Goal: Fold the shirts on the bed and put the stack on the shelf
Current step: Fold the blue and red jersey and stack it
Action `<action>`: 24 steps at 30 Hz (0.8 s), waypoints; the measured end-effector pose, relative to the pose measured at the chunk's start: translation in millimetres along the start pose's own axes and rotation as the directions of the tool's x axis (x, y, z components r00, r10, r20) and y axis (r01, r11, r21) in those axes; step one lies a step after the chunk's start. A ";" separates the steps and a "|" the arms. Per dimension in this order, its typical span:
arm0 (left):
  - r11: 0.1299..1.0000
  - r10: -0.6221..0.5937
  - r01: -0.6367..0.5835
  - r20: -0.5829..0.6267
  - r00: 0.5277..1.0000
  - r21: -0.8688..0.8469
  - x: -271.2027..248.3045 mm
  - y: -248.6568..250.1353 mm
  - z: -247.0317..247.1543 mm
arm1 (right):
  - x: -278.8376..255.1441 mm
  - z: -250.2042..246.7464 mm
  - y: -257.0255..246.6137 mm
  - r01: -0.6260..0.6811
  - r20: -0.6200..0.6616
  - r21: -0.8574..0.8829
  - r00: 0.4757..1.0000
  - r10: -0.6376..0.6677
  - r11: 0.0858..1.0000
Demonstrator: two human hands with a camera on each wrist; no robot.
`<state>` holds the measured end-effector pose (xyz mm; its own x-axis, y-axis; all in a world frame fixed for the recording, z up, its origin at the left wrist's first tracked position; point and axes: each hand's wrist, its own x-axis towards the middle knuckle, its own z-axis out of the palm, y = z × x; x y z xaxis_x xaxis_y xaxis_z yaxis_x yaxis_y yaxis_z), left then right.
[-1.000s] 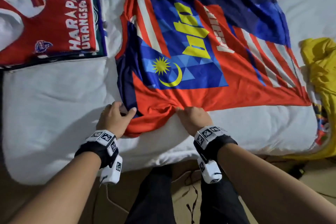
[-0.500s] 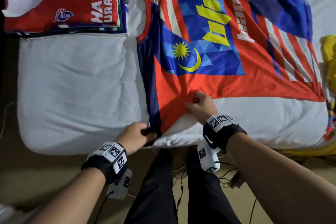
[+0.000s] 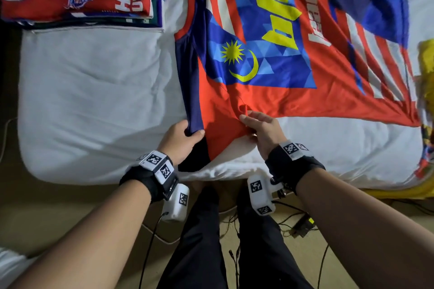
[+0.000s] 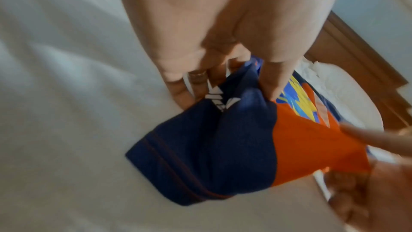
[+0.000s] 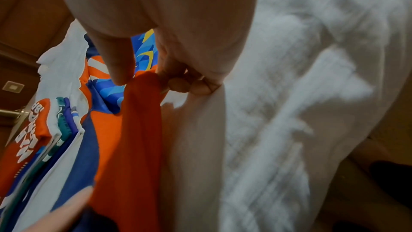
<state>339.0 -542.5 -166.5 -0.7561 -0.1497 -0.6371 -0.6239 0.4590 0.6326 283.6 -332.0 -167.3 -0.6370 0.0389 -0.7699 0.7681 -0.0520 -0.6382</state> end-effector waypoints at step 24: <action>0.929 -0.086 0.082 0.005 0.996 -0.361 -22.7 -54.5 -24.4 | -27.3 -19.2 20.4 0.135 0.244 -0.518 0.970 -0.005 0.845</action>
<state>385.4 -585.5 -175.8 -0.6985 -0.1846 -0.6914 -0.7131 0.0978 0.6942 317.9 -314.9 -159.4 -0.6376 -0.2060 -0.7423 0.5961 0.4784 -0.6448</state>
